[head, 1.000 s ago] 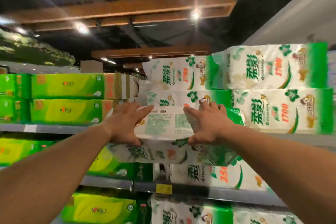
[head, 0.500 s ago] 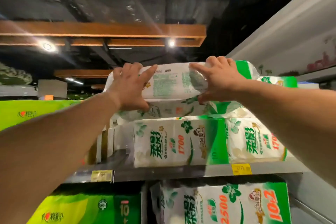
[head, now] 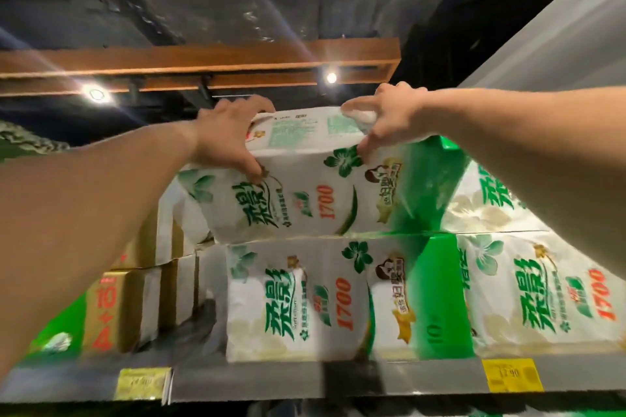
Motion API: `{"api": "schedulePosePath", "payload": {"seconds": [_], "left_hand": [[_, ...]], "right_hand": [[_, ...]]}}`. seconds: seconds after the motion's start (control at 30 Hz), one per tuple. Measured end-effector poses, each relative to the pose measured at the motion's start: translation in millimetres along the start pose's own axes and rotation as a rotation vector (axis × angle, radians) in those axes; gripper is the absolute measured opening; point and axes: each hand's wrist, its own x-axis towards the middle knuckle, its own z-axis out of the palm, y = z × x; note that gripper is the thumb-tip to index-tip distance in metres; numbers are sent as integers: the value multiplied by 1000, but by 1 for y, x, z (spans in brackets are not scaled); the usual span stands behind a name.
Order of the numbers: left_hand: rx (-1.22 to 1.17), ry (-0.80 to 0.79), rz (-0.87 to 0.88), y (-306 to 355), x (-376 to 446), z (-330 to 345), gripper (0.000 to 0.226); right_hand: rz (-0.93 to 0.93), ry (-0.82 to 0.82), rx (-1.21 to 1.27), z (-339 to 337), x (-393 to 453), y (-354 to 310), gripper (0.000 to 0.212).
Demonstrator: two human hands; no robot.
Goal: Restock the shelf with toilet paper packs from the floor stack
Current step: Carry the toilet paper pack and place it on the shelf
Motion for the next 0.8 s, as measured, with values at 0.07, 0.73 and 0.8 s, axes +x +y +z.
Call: {"api": "schedulePosePath", "payload": {"seconds": [0.07,0.73,0.8], "left_hand": [[-21,-77,-55,1,18,0,99],[74,-126,-237,7,105,75,99],[155,-19,-244,9,97,83,88]], "right_hand": [[25,-89,105,2,14,9,91],[-23,-77,61,69,92,50,61],[-34,16,-10,76,92,50,70]]}}
